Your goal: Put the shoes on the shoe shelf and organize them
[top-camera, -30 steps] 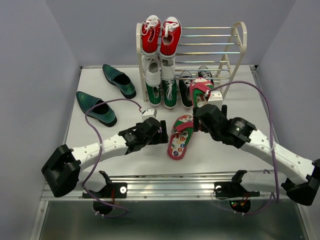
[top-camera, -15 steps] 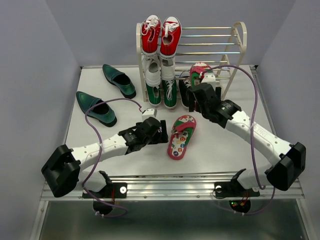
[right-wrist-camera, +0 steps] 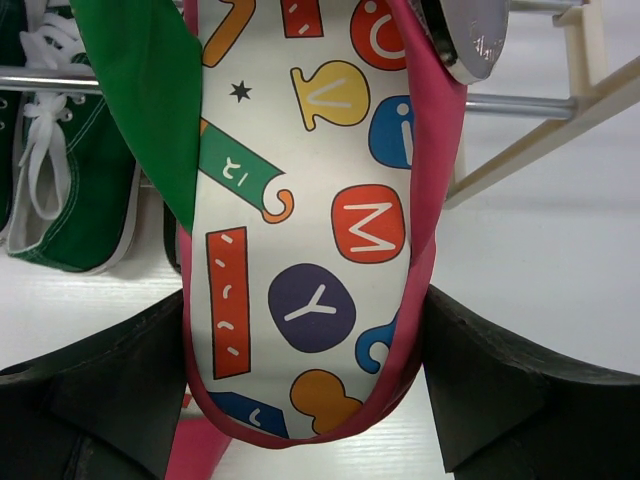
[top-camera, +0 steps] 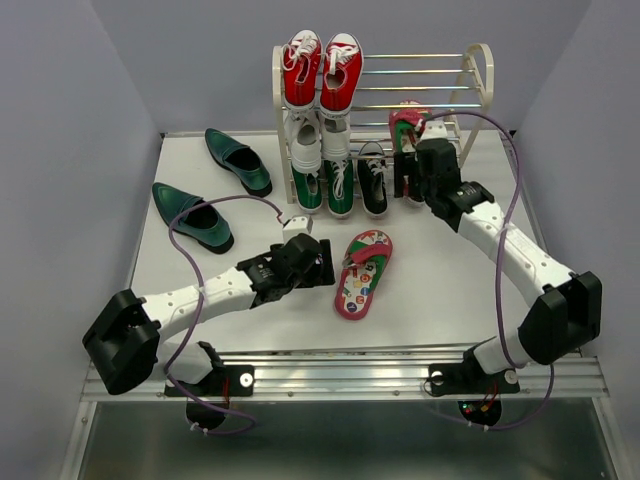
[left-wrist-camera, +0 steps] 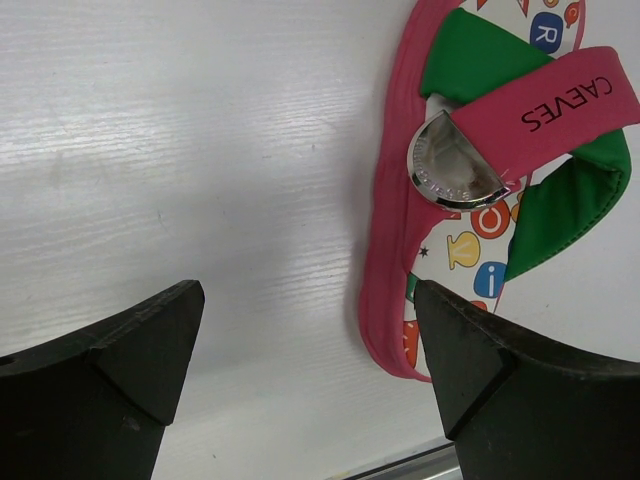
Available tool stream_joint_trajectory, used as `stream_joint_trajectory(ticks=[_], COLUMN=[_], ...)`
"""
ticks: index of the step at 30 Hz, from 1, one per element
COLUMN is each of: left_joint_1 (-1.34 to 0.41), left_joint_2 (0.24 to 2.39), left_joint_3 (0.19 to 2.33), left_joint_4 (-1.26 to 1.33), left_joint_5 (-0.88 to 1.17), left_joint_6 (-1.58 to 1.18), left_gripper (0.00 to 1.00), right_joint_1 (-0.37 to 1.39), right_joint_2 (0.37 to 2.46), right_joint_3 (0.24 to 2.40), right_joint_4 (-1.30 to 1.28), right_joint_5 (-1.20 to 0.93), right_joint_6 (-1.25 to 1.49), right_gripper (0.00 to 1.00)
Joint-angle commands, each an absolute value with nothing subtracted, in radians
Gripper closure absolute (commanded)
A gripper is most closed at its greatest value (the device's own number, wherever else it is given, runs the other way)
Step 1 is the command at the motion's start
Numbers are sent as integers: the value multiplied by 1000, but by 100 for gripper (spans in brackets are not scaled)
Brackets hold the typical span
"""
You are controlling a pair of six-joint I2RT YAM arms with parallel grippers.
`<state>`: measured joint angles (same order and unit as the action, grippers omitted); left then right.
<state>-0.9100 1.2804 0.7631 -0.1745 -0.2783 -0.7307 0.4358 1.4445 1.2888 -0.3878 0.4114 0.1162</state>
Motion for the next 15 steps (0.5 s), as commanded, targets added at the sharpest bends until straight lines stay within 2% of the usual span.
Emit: stream_joint_trajectory(ticks=[1,15], left_joint_1=[-914,-914], left_joint_2=[1261,1270], left_joint_3=[813,824], left_joint_4=[-178,-186], left_joint_5=[-308,-319], left_joint_6=[-722,-738], left_gripper=[1,1], right_joint_1=[374,242], right_joint_2=[1450,1557], right_joint_3=[1376,1407], right_joint_4=[-192,-34], right_joint_5=[350,307], right_joint_6=[71,48], right_gripper=[99,99])
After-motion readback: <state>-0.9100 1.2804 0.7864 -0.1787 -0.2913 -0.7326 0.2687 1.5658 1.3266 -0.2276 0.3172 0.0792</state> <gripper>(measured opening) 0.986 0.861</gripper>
